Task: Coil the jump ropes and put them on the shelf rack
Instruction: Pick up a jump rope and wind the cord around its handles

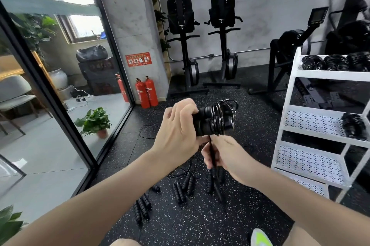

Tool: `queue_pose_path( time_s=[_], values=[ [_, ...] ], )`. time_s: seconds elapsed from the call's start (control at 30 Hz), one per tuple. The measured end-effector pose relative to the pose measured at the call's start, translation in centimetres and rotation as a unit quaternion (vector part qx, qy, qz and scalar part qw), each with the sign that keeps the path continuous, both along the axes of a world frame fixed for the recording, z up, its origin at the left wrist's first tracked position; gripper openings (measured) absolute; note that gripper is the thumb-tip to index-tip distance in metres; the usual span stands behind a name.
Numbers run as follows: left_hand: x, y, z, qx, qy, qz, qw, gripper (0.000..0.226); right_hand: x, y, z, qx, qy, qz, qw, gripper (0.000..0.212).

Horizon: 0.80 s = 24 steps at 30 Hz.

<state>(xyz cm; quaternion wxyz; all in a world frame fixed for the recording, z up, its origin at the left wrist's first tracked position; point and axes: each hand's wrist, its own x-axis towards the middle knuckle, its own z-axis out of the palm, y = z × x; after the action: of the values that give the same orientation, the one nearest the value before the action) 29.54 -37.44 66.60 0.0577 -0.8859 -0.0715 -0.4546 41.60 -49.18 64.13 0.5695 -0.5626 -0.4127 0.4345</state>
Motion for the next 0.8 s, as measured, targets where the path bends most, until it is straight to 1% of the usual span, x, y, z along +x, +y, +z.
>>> queue_pose_path(
  time_s=[0.03,0.07,0.13,0.17,0.2,0.23,0.3,0.37,0.43,0.53,0.63,0.73,0.8],
  values=[
    [0.2,0.1,0.1,0.007,0.006,0.020,1.000,0.057,-0.4,-0.3,0.3,-0.009,-0.033,0.019,0.999,0.041],
    [0.4,0.2,0.1,0.016,0.011,0.046,0.999,0.055,-0.8,-0.7,0.7,-0.022,-0.098,0.035,0.994,0.042],
    [0.7,0.4,0.4,0.024,0.024,0.094,0.995,0.050,-1.5,-1.5,1.5,-0.053,-0.232,0.050,0.970,0.042],
    [0.7,0.5,0.7,0.032,0.032,0.116,0.992,0.041,-1.8,-1.8,1.9,-0.064,-0.274,0.048,0.958,0.037],
    [0.8,0.6,1.0,0.044,0.044,0.140,0.988,0.034,-2.0,-2.1,2.3,-0.067,-0.304,0.040,0.949,0.029],
    [0.7,0.7,1.4,0.057,0.058,0.159,0.984,0.034,-2.1,-2.4,2.8,-0.060,-0.337,0.024,0.939,0.024],
    [0.5,1.0,1.8,0.085,0.089,0.177,0.976,0.037,-2.2,-3.1,3.8,-0.038,-0.421,-0.023,0.906,0.019],
    [0.0,1.6,1.7,0.108,0.112,0.176,0.972,0.039,-1.7,-3.7,4.6,-0.005,-0.484,-0.073,0.872,0.017],
    [-0.5,1.9,1.3,0.122,0.131,0.166,0.970,0.043,-1.1,-4.4,5.4,0.010,-0.523,-0.101,0.846,0.018],
    [-0.9,2.0,0.8,0.143,0.146,0.165,0.965,0.048,-0.3,-5.0,6.4,0.010,-0.551,-0.118,0.826,0.016],
    [-1.2,1.9,0.6,0.154,0.152,0.170,0.961,0.049,0.6,-5.3,7.4,0.025,-0.594,-0.133,0.793,0.014],
    [-1.4,1.9,0.6,0.167,0.162,0.159,0.960,0.052,1.6,-5.3,8.2,0.028,-0.617,-0.127,0.777,0.013],
    [-1.6,1.9,0.7,0.188,0.165,0.141,0.958,0.053,2.1,-5.1,8.7,0.031,-0.633,-0.115,0.765,0.018]
  ],
)
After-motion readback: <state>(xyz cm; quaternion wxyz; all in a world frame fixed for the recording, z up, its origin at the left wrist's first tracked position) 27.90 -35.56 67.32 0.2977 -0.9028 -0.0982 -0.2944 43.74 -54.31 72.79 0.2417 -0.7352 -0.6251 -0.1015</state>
